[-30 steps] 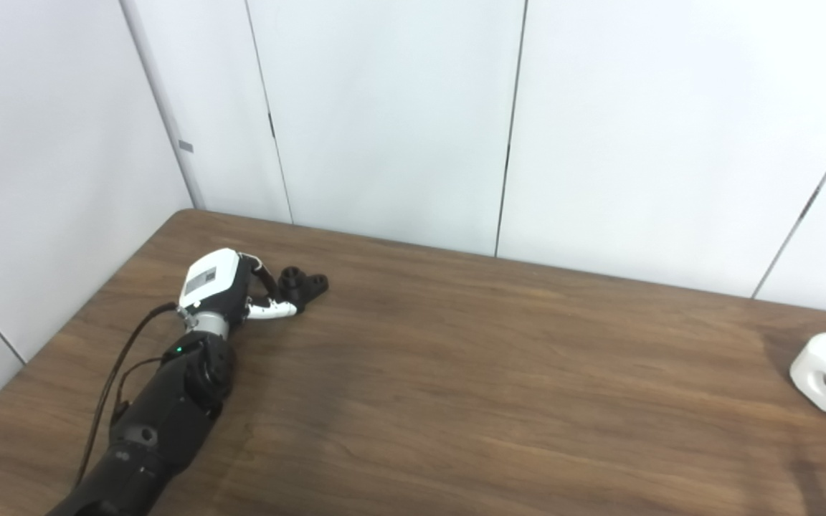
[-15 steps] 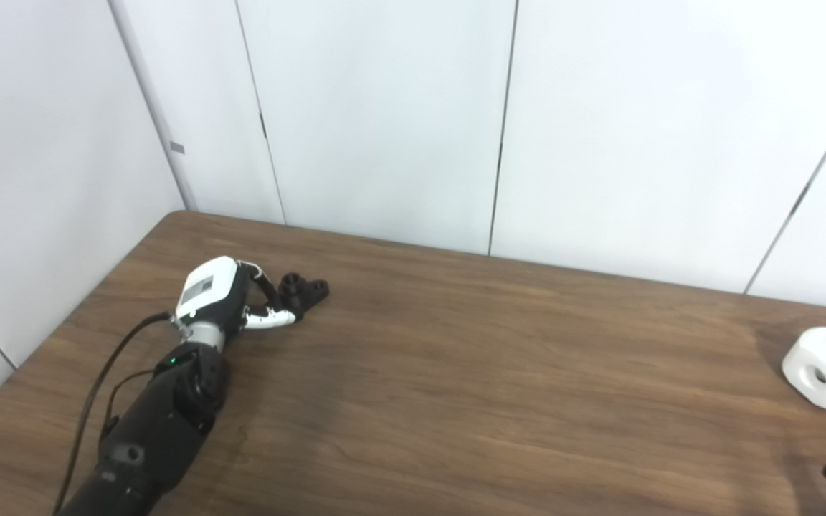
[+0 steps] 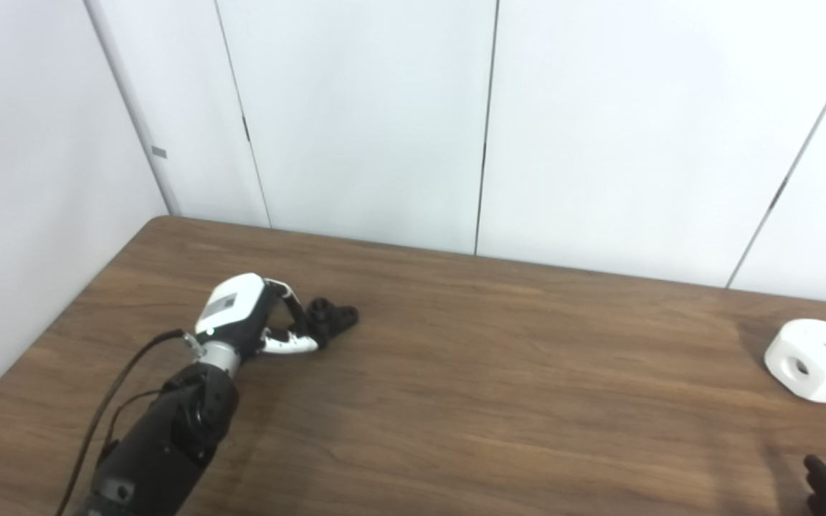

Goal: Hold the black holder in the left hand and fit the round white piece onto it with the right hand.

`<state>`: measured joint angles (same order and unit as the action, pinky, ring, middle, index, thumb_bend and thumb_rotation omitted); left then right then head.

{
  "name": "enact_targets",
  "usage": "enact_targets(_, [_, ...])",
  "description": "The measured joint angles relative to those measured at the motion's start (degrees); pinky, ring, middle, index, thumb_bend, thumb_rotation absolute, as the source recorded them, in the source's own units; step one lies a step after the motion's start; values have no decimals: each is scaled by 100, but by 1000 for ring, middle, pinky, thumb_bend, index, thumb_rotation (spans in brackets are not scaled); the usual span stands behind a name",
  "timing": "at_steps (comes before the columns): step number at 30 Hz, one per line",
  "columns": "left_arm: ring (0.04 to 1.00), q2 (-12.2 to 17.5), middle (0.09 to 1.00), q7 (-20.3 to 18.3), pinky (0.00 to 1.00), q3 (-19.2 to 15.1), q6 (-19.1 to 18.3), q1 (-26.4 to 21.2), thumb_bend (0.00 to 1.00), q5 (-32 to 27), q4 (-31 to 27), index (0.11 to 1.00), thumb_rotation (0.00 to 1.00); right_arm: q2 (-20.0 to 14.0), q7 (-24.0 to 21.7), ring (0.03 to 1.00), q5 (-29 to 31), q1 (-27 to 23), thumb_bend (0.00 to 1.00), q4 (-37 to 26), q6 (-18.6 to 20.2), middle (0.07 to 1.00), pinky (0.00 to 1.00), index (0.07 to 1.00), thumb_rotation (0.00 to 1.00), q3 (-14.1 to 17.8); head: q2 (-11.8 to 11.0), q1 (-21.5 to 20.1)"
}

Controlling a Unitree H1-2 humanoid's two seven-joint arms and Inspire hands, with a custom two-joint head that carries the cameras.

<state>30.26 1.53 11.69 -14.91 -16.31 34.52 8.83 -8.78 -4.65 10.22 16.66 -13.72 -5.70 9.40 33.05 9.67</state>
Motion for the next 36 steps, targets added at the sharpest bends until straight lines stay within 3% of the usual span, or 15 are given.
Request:
enact_targets(8, [873, -369, 769, -389, 798, 473, 24, 248, 522, 226, -924, 486, 51, 22, 29, 940, -80, 6, 604, -7, -21, 906, 961, 969, 913, -51, 53, -176])
enact_targets(11, [874, -470, 775, -701, 810, 720, 49, 340, 522, 356, -1332, 486, 51, 31, 29, 926, -92, 6, 605, -9, -37, 903, 930, 962, 896, -72, 79, -255])
enact_targets(15, [870, -540, 779, -978, 818, 924, 259, 400, 522, 487, -1602, 487, 50, 37, 38, 904, -233, 4, 624, -14, -84, 896, 880, 952, 886, -118, 114, -378])
enact_targets(22, [877, -707, 774, -1270, 806, 1082, 440, 715, 522, 624, -2075, 486, 51, 66, 109, 919, -425, 7, 639, -71, -92, 888, 923, 944, 881, -322, 211, -589])
enact_targets(33, [882, -1071, 783, -1547, 835, 1313, 467, 1041, 521, 987, -2512, 486, 49, 114, 413, 899, -742, 28, 594, -262, 106, 875, 873, 943, 906, -715, 553, -1309])
enact_targets(36, [880, -1173, 782, -1529, 866, 1356, 507, 1128, 521, 1095, -2529, 486, 49, 120, 495, 913, -764, 27, 575, -375, 222, 881, 925, 951, 916, -822, 641, -1432])
